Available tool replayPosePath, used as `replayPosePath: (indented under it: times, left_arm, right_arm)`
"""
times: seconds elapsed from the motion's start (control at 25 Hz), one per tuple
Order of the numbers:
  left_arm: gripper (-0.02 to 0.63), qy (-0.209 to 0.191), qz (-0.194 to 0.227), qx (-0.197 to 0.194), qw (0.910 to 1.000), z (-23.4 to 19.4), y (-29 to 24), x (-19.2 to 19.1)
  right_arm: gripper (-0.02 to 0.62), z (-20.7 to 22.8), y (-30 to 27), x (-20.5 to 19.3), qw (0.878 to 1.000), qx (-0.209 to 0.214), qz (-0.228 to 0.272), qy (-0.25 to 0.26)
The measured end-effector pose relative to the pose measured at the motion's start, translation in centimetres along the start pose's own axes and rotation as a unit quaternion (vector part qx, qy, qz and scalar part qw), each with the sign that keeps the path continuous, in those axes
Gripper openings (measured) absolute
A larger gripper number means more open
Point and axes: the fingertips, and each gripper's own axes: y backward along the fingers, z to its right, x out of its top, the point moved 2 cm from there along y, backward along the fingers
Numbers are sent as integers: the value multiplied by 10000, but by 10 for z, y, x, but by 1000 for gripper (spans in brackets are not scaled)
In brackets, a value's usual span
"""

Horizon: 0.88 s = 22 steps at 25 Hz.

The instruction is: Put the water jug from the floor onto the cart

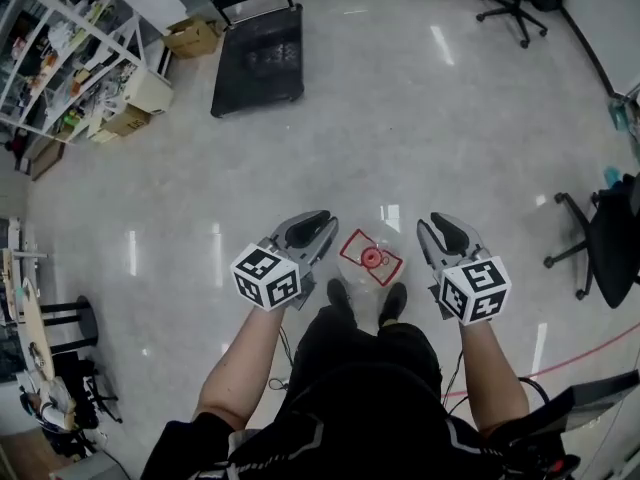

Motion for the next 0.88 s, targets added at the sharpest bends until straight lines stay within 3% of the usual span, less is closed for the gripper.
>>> replayPosePath:
  times: [0.12,0.28,0.44,0.68,0.76,0.88]
  left_arm:
    - [73,330,-463,4,9984,-29,-22,-50]
    - [121,282,-1362,-92,9902,-60,-47,-123]
    - [209,378,-1900,-192,9809,-91,-81,-205]
    - [209,604,-2715,-96,9605,-121,-117,-326]
    - [209,750,-2892,-136,9542,-125,-124,-351]
    - [209,898,-2933,-127,9517,-134,-135,-369]
  right_arm:
    - [104,13,-28,-49,9978,-58,-506,-424]
    - [112,25,-52,-121,9889,-343,-1052,-989]
    - [120,38,-76,-213,9760,-468,-1623,-1377]
    - [162,48,-101,-340,9454,-809,-2202,-2264]
    - [170,49,-108,-366,9355,-839,-2283,-2563]
    - [170,49,-120,-390,9276,-866,-2355,-2767]
